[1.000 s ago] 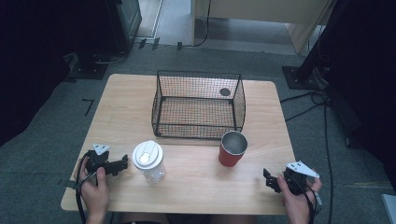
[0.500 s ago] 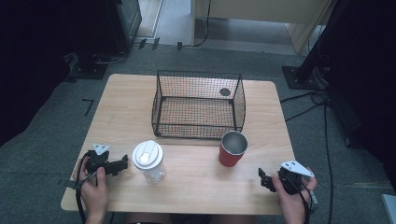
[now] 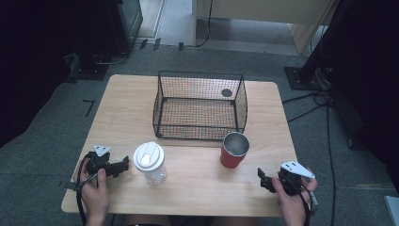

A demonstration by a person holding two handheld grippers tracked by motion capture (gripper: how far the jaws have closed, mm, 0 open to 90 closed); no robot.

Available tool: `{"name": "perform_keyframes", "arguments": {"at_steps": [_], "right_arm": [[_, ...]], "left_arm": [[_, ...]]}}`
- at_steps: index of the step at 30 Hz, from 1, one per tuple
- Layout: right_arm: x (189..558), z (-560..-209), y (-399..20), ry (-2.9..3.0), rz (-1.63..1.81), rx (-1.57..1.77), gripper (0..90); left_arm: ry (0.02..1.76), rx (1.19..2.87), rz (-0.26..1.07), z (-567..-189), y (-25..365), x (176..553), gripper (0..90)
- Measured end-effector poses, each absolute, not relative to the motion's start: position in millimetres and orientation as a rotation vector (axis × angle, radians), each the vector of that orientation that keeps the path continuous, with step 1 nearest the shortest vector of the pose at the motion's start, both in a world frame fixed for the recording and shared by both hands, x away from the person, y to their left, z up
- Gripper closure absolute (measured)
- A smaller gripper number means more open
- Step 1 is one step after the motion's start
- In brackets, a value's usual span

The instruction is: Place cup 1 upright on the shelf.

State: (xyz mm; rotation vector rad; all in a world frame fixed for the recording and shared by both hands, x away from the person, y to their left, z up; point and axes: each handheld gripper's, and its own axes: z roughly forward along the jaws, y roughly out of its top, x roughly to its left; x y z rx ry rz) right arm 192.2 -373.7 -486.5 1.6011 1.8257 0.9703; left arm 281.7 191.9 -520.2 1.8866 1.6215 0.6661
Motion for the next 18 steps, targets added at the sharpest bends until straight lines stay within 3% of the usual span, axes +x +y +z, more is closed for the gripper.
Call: {"name": "perform_keyframes", "arguments": {"at_steps": [18], "right_arm": [[195, -477, -339, 1.919, 1.027, 1.523, 7.0]], "left_arm": [[1.622, 1.887, 0.666, -520, 192, 282, 0.0]]}}
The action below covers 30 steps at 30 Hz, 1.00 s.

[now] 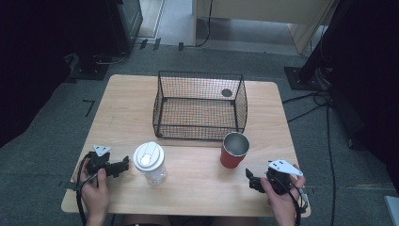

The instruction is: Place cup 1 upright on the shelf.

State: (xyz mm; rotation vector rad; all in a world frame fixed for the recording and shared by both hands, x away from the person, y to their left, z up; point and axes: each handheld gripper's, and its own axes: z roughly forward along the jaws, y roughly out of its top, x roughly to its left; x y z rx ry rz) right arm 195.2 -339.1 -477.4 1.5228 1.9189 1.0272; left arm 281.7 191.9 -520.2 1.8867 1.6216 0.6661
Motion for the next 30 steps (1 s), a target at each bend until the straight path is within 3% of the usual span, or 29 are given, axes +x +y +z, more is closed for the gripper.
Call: {"name": "perform_keyframes", "arguments": {"at_steps": [30], "right_arm": [[204, -471, -285, 1.932, 1.151, 1.451, 7.5]], "left_arm": [[1.621, 1.887, 0.666, -520, 192, 282, 0.0]]}}
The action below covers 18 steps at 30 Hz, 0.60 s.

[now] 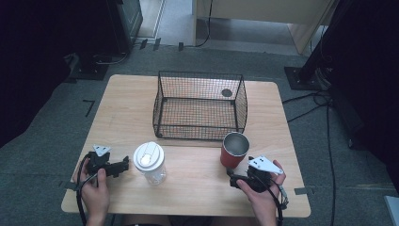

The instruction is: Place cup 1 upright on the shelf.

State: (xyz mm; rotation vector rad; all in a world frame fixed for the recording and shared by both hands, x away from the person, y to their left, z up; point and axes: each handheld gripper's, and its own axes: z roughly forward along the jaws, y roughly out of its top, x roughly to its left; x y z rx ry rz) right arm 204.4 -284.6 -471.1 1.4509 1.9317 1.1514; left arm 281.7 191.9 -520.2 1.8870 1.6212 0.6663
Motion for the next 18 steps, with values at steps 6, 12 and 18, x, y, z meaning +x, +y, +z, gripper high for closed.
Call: {"name": "perform_keyframes", "arguments": {"at_steps": [6, 12, 18], "right_arm": [[212, -467, -277, 1.886, 1.130, 1.434, 7.4], [221, -466, -274, 1.856, 1.103, 1.461, 7.4], [231, -464, -269, 1.830, 1.099, 1.469, 7.3]], "left_arm": [[1.621, 1.887, 0.666, -520, 192, 282, 0.0], [1.621, 1.887, 0.667, -520, 192, 282, 0.0], [1.621, 1.888, 0.667, -520, 192, 282, 0.0]]}}
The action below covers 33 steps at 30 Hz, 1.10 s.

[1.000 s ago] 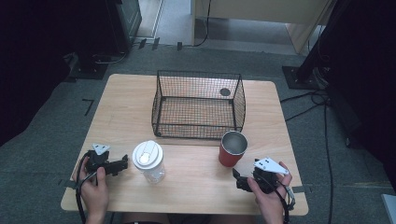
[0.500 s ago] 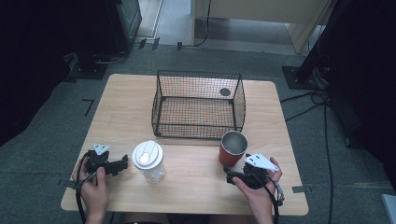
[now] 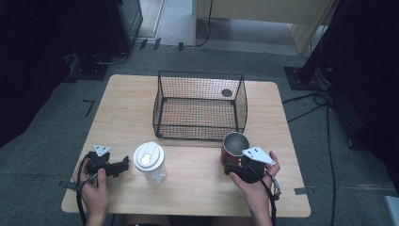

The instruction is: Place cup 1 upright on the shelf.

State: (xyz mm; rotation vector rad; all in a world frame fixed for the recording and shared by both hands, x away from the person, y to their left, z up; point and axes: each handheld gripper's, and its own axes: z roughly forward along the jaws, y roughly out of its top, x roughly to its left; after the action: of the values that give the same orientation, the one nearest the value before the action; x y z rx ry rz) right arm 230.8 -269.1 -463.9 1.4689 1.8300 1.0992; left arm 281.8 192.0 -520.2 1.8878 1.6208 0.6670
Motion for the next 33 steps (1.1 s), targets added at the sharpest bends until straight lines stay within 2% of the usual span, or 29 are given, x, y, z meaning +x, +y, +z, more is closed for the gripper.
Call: {"name": "perform_keyframes", "arguments": {"at_steps": [15, 33], "right_arm": [[247, -466, -259, 1.790, 1.065, 1.463, 6.7], [245, -469, -255, 1.779, 1.088, 1.432, 7.5]], "left_arm": [[1.621, 1.887, 0.666, -520, 192, 282, 0.0], [1.621, 1.887, 0.666, -520, 192, 282, 0.0]]}}
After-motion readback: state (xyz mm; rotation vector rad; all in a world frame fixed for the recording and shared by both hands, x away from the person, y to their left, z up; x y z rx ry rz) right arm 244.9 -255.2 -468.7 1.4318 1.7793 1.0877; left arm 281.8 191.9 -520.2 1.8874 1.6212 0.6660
